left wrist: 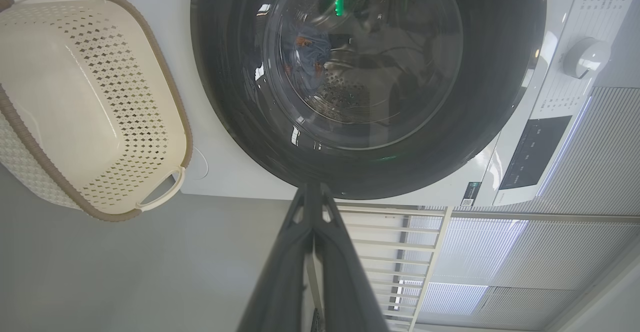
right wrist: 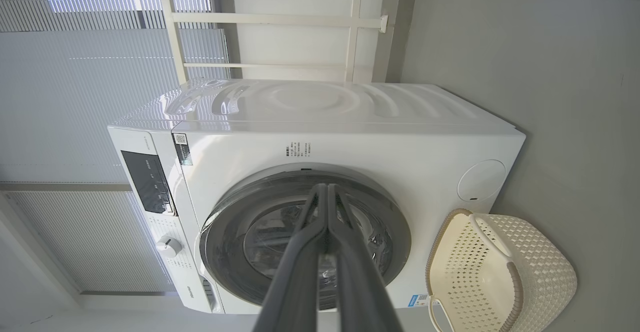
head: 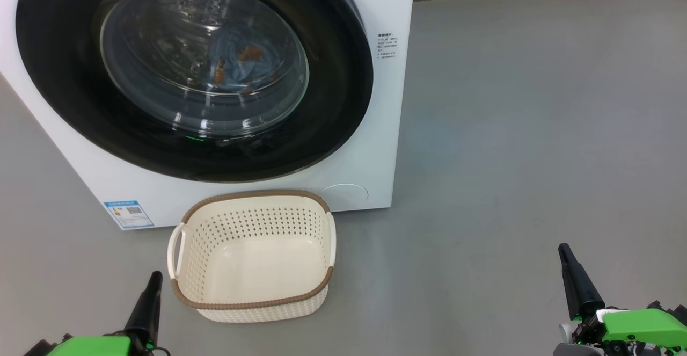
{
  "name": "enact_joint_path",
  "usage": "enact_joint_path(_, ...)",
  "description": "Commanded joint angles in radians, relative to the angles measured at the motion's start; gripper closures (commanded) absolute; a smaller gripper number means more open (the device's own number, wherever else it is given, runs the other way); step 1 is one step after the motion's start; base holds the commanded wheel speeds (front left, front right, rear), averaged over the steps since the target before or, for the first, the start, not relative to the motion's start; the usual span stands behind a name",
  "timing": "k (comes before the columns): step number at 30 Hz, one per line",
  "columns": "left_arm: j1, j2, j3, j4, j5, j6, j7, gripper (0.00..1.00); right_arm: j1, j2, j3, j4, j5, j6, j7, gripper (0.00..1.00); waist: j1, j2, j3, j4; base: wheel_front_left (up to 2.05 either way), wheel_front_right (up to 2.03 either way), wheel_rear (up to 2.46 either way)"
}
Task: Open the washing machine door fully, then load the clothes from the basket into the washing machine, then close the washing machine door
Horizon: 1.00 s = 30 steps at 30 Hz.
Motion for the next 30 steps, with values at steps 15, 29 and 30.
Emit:
enact_joint_path(15, -0.043, 0.013, 0.041, -0.018, 0.005, -0.003, 0.013, 1.00, -0.040, -0.005, 0.014, -0.024, 0.005, 0.002, 0.007, 1.00, -0.0001, -0.0001, 0.000, 0.000, 0.00, 0.00, 0.00)
enact_joint_path(29, -0.043, 0.011, 0.045, -0.018, 0.008, -0.003, 0.016, 1.00, -0.040, -0.004, 0.012, -0.024, 0.003, 0.002, 0.009, 1.00, -0.0001, -0.0001, 0.000, 0.000, 0.00, 0.00, 0.00)
enact_joint_path(30, -0.043, 0.010, 0.046, -0.018, 0.008, -0.003, 0.016, 1.00, -0.040, -0.004, 0.012, -0.024, 0.003, 0.002, 0.009, 1.00, -0.0001, -0.0001, 0.000, 0.000, 0.00, 0.00, 0.00)
